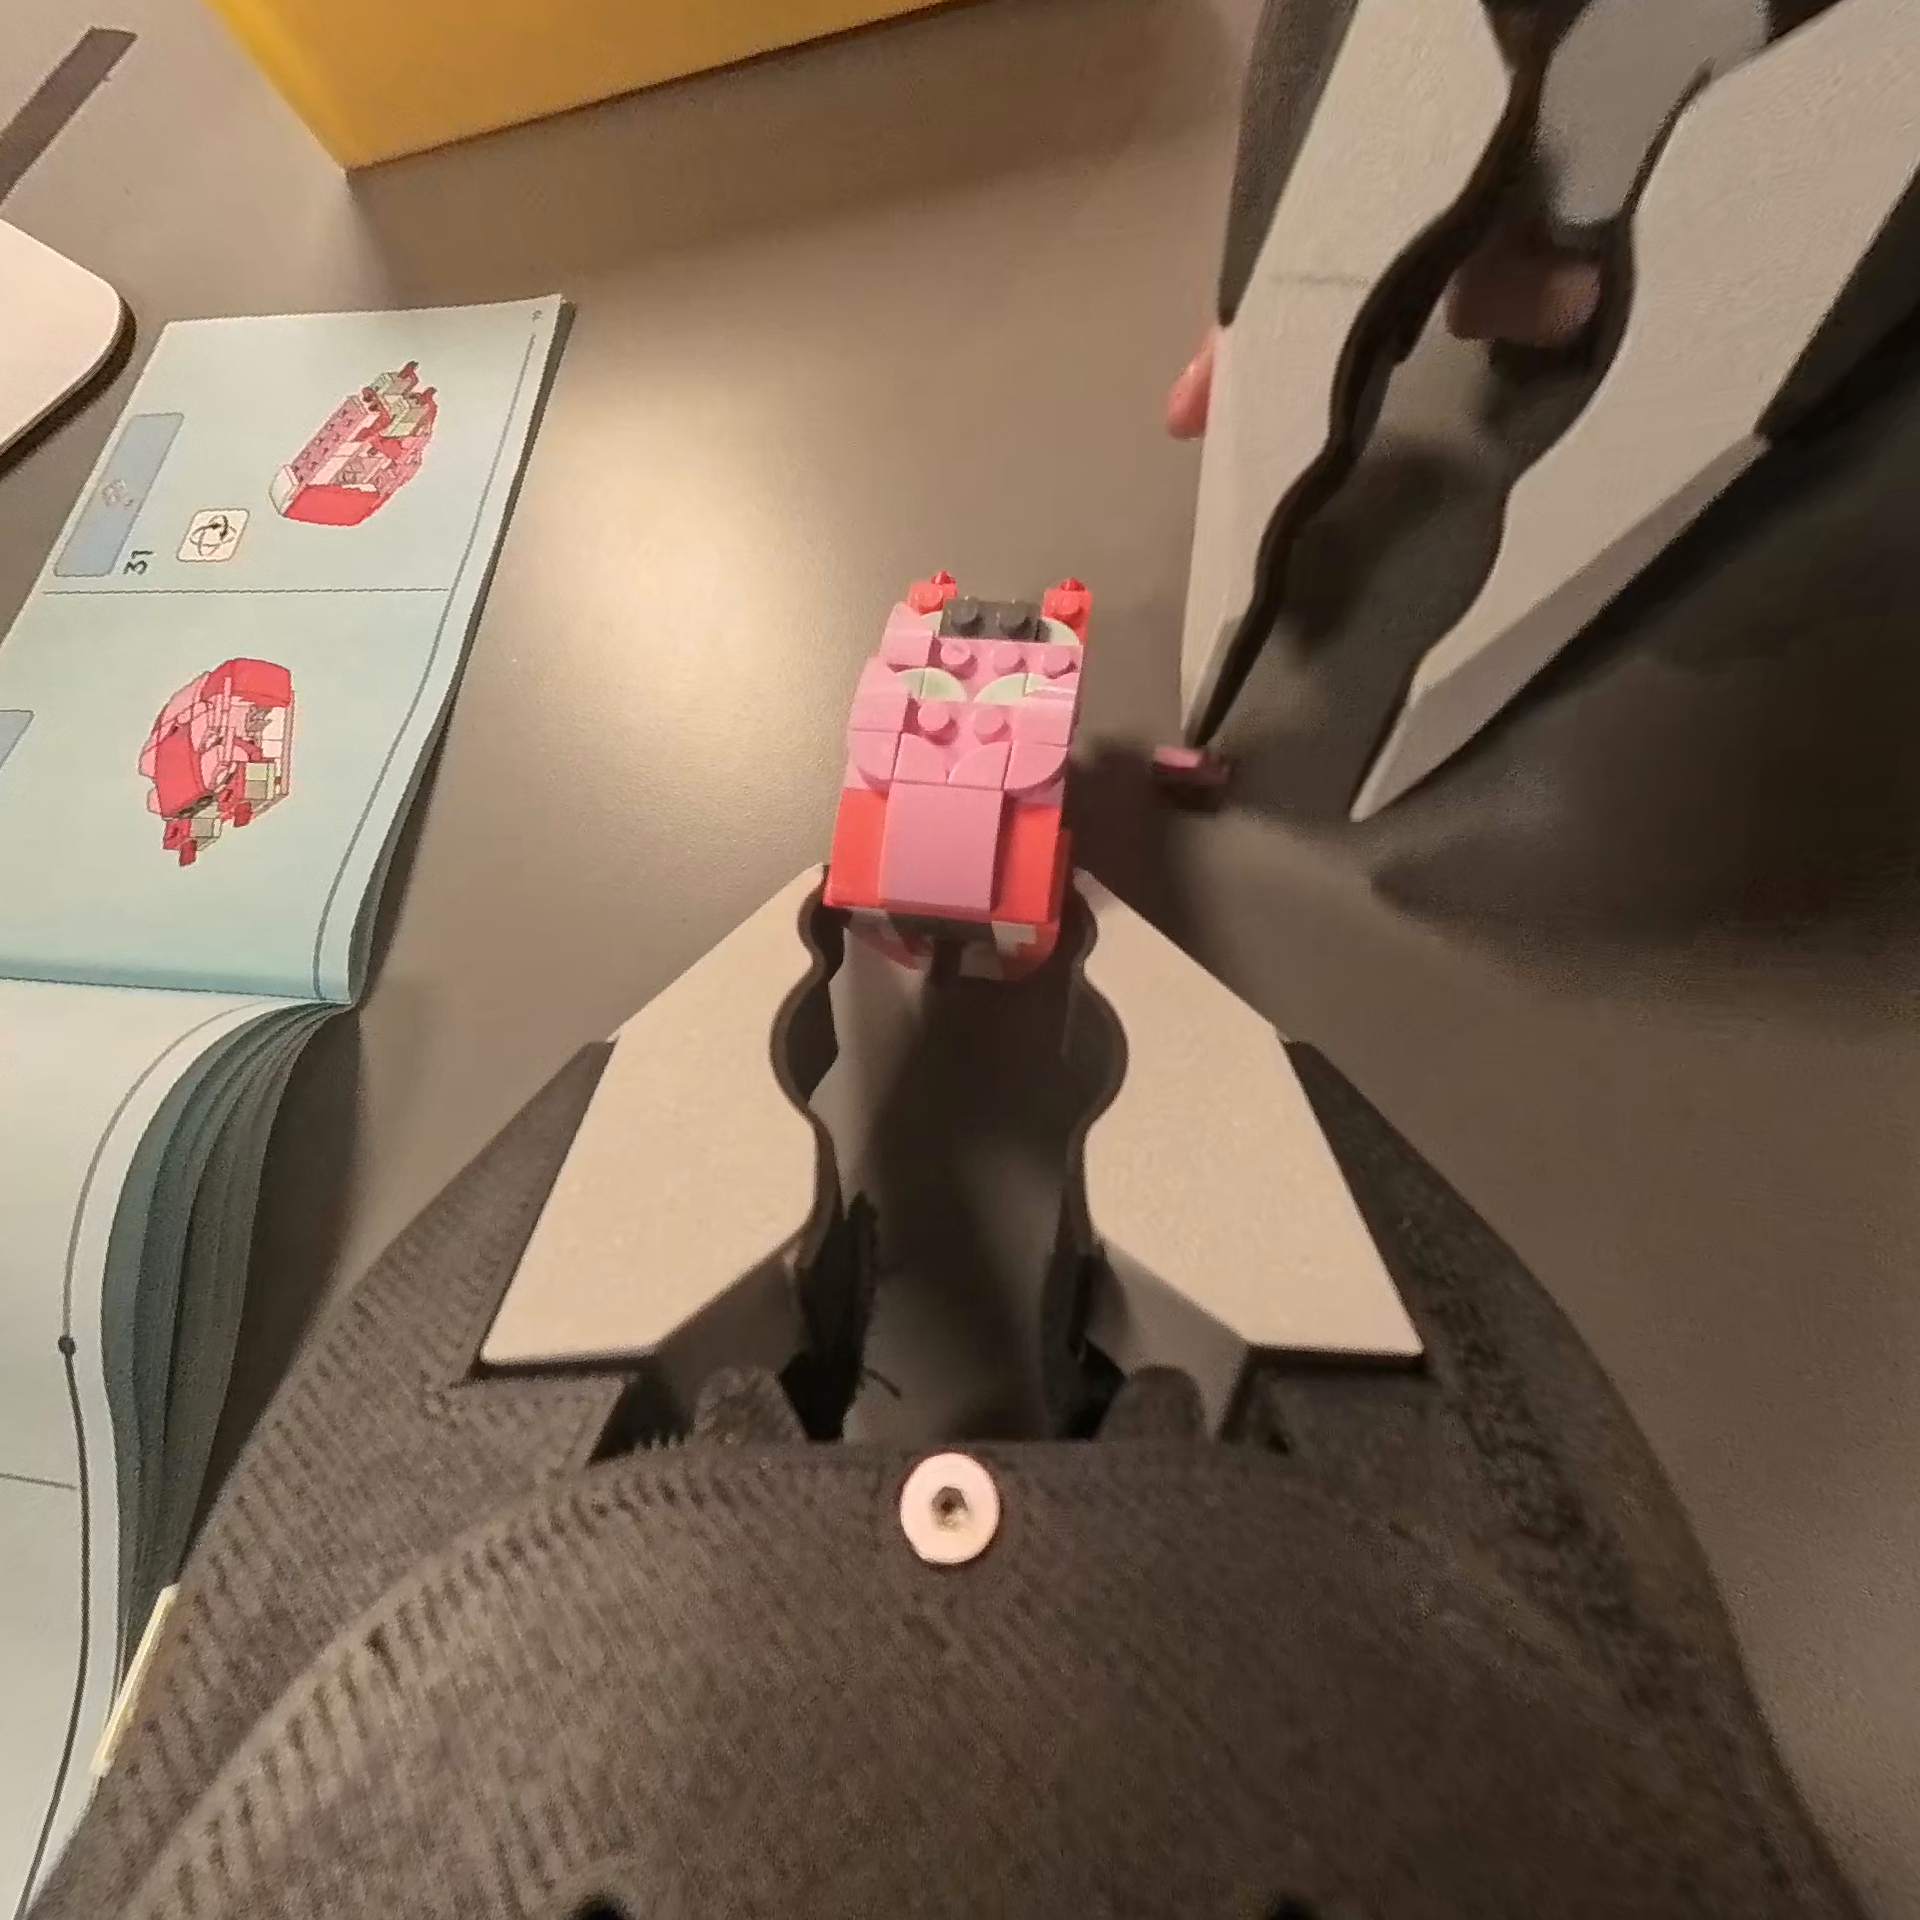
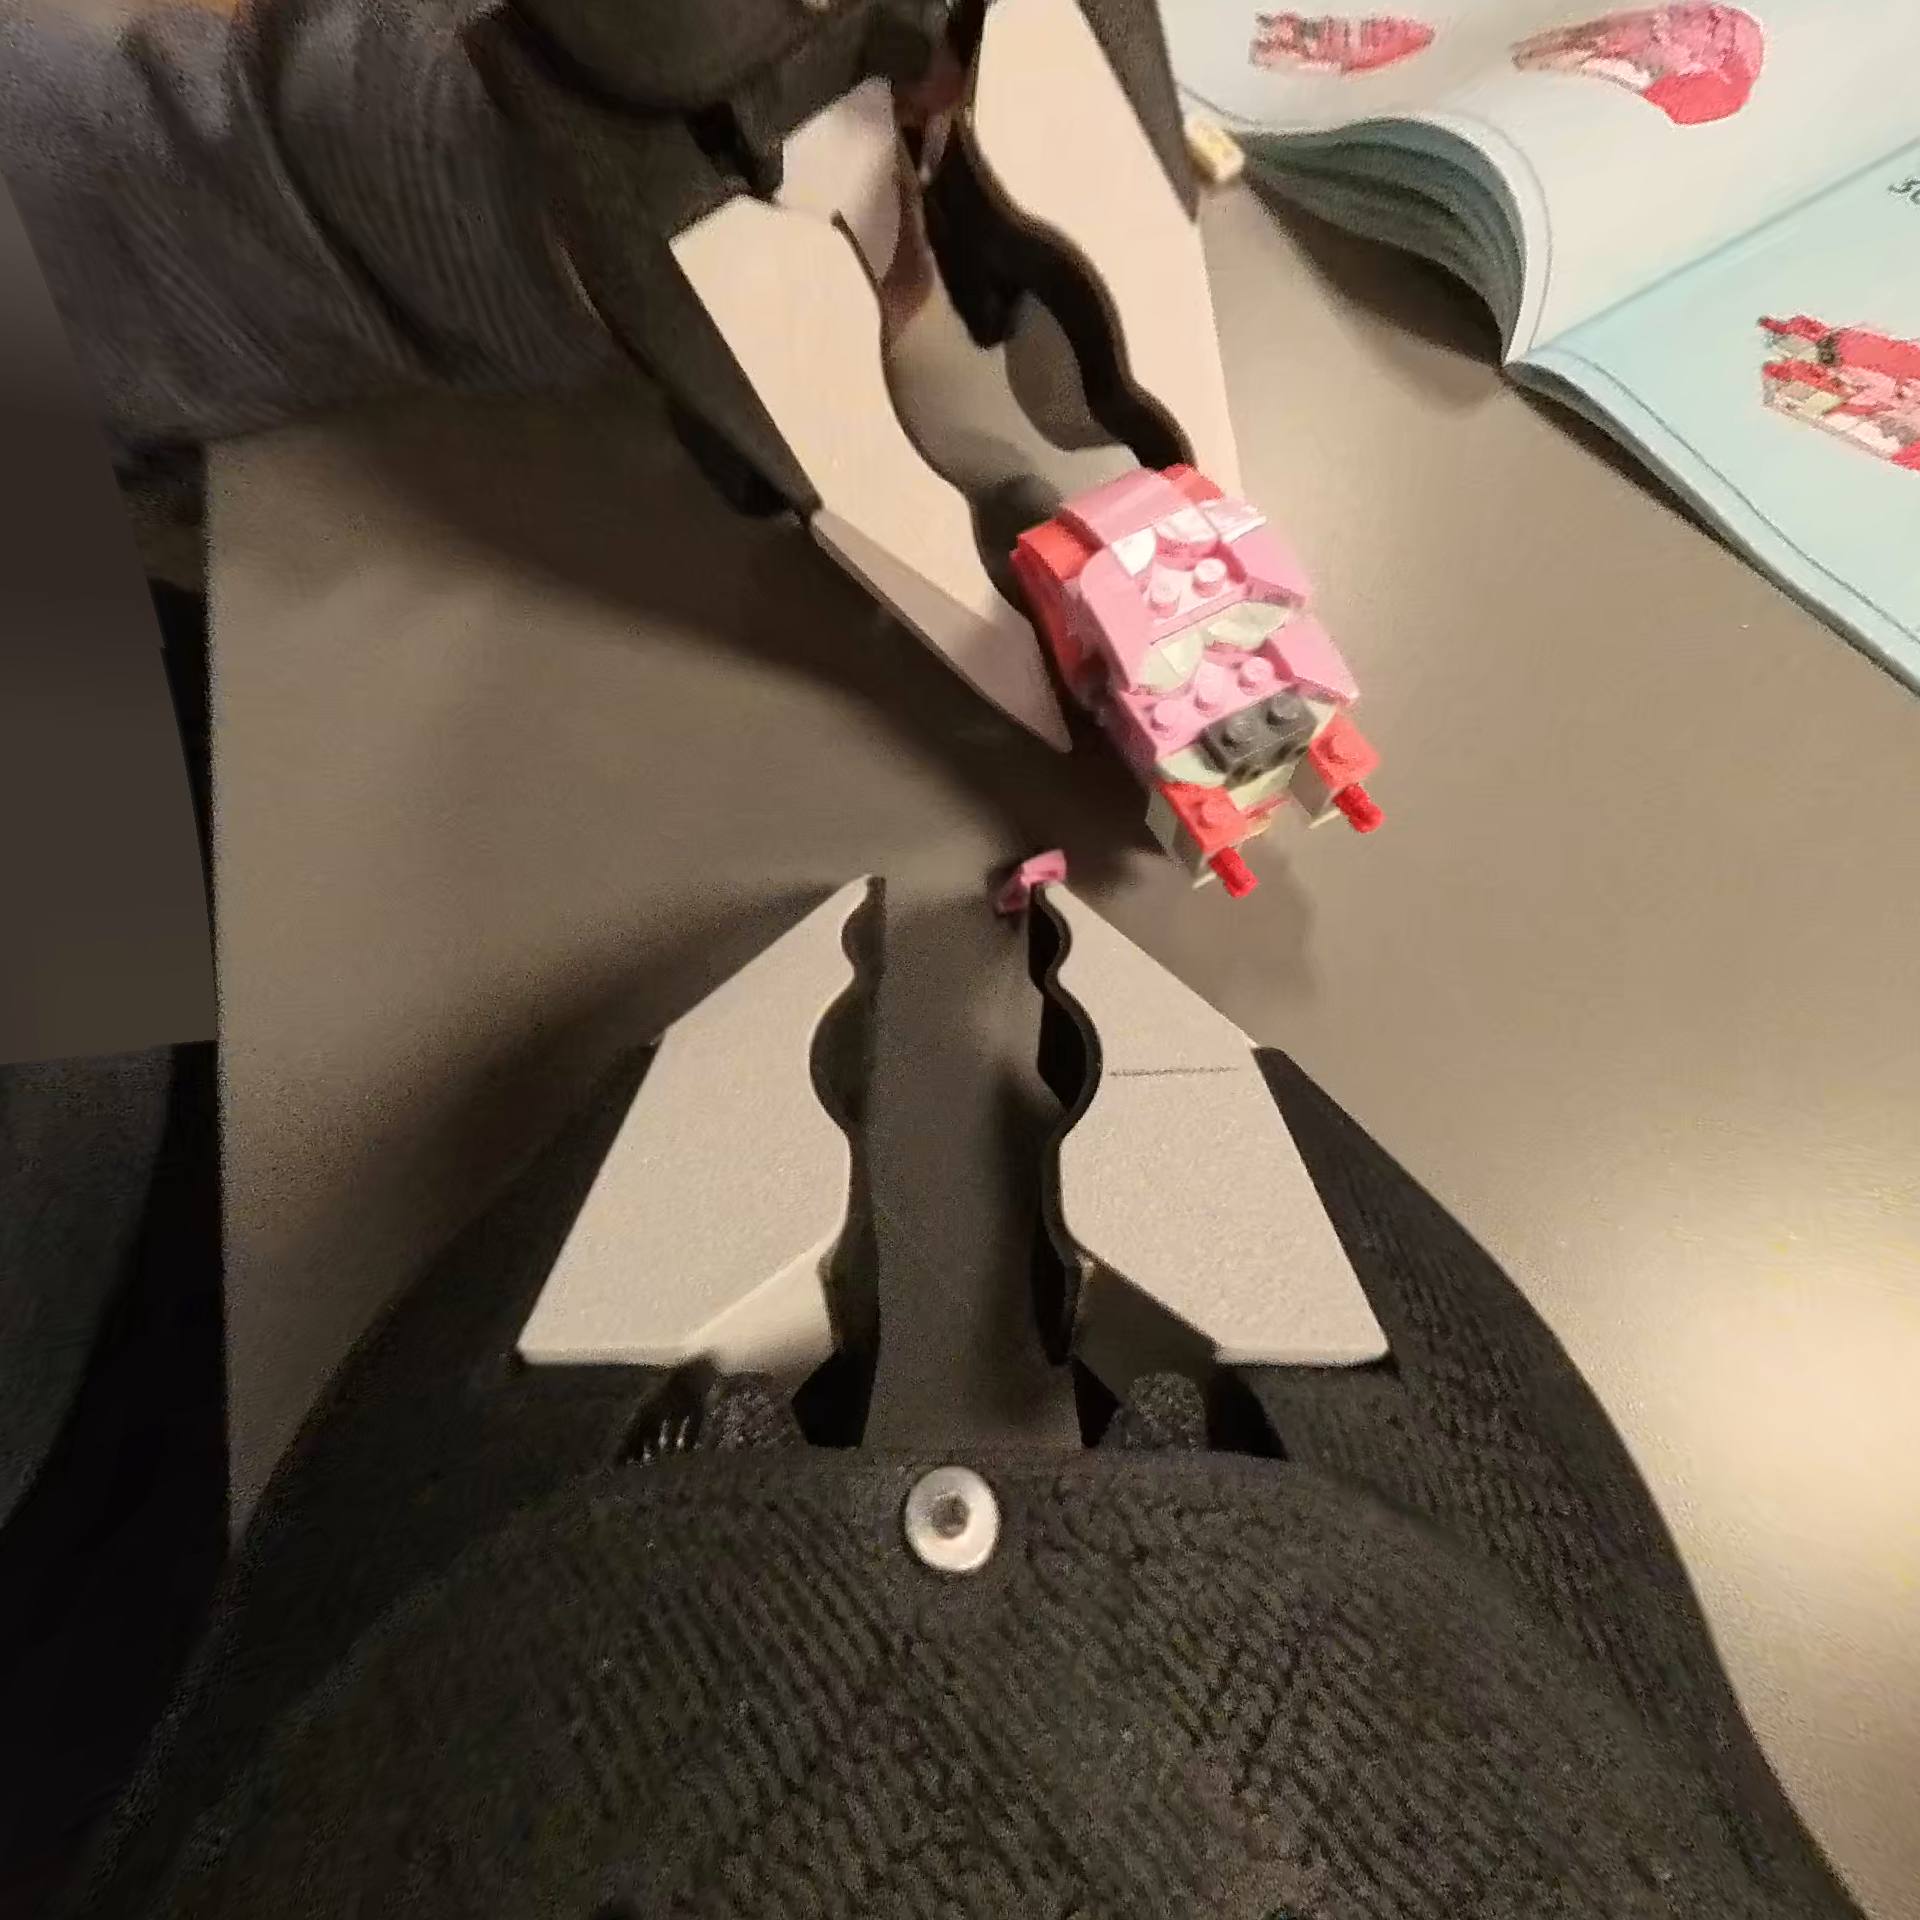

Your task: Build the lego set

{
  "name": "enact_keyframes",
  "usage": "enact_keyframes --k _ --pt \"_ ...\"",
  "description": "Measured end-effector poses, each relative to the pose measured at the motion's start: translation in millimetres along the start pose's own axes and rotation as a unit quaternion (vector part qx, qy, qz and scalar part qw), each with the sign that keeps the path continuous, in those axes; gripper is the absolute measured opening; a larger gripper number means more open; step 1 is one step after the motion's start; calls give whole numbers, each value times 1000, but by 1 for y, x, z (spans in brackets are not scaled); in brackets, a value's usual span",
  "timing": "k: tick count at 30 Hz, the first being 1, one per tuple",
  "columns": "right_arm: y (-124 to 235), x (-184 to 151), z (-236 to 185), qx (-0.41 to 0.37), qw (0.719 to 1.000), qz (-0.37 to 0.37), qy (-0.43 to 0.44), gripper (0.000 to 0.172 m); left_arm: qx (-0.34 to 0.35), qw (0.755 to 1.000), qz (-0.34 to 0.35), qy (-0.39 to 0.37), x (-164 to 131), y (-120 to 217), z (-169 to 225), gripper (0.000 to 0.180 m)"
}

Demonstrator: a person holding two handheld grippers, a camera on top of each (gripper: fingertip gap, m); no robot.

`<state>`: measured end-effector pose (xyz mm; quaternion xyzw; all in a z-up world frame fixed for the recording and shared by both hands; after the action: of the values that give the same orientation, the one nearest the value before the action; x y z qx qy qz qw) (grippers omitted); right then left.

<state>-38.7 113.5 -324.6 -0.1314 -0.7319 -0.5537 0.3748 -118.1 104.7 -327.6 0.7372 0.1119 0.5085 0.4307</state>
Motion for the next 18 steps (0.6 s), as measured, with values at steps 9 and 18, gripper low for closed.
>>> enact_keyframes --k 9,18 --pt "-5 0 -1 -122 992 -10 -35 17 -1 1000 0 1 0 0 0 41" --pt "-1 7 1 -113 990 26 -79 2 17 1000 2 -10 -2 3 -3 60"
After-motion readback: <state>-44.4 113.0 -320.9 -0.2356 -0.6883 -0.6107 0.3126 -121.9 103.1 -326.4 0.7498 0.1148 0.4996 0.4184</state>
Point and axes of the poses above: each gripper's, where its closed fingertips meet, y back along the fingers, x out of its top, z = x × y across the jaws, the point moved 3 cm from there along y, back along the fingers, and after that the axes turned 9 degrees about -z, right-handed, at the moved point
